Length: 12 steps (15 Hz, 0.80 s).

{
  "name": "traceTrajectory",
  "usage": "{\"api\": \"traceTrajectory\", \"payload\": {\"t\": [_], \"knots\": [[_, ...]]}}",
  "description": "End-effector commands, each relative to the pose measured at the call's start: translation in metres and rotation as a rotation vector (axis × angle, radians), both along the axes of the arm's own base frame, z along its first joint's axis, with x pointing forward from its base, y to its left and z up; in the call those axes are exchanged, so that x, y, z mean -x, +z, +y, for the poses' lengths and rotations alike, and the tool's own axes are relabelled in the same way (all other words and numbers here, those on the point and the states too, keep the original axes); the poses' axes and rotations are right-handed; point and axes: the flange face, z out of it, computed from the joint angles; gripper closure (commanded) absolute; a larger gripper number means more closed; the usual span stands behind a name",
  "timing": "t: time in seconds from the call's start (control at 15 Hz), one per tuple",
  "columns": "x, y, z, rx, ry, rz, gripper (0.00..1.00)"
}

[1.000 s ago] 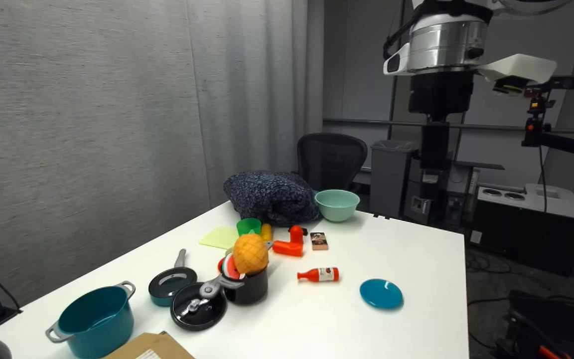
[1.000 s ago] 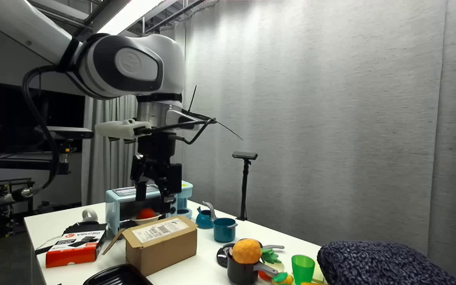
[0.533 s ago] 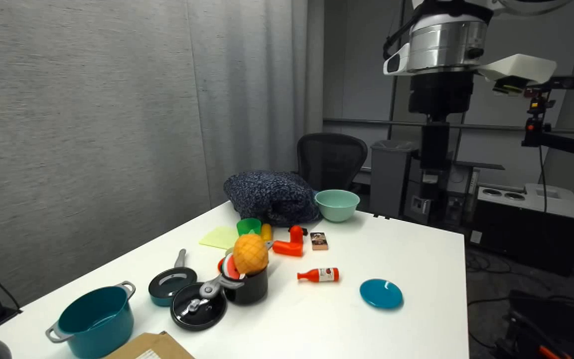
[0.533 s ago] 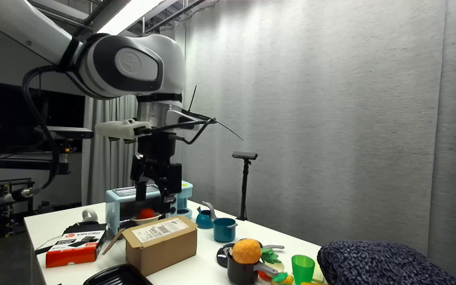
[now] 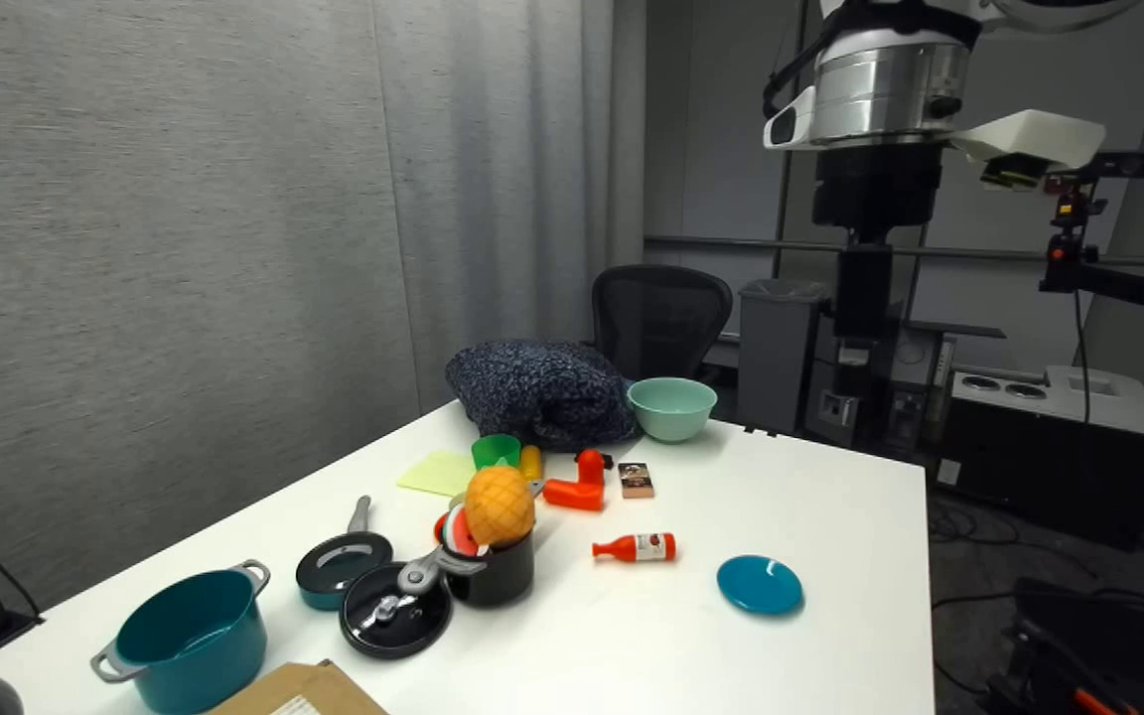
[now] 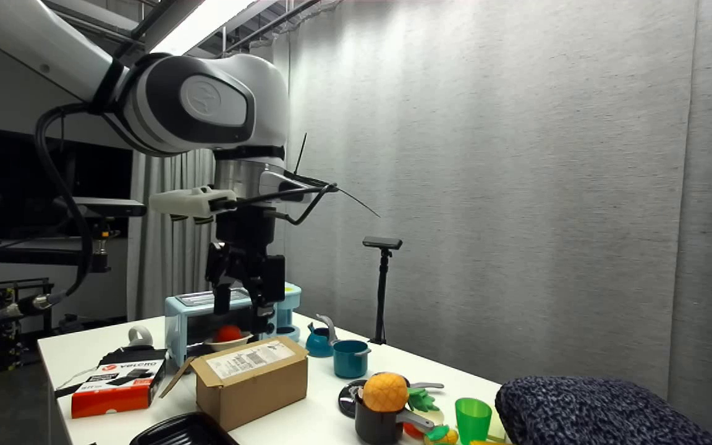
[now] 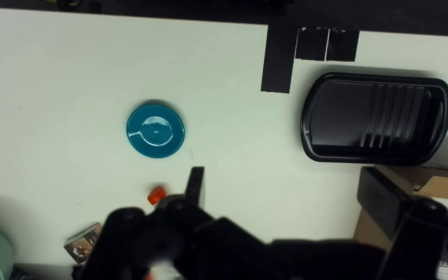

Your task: Remove the pineapple plush toy from the black pot and put it on the table

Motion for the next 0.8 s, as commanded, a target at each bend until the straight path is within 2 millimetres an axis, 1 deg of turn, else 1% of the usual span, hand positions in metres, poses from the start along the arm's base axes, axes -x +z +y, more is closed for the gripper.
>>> {"api": "traceTrajectory", "payload": {"t": [0.0, 0.07, 0.33, 0.4, 0.6, 0.67, 0.73], "knots": [[-0.031, -0.004, -0.007, 0.06, -0.049, -0.079, 0.0], [-0.043, -0.005, -0.01, 0.081, -0.062, -0.107, 0.0], [-0.105, -0.014, -0.023, 0.108, -0.116, -0.205, 0.0], [-0.123, -0.015, -0.026, 0.11, -0.127, -0.222, 0.0], [-0.169, -0.02, -0.028, 0.115, -0.146, -0.246, 0.0], [-0.135, -0.02, -0.026, 0.1, -0.126, -0.234, 0.0], [-0.144, -0.024, -0.026, 0.101, -0.127, -0.231, 0.0]]}}
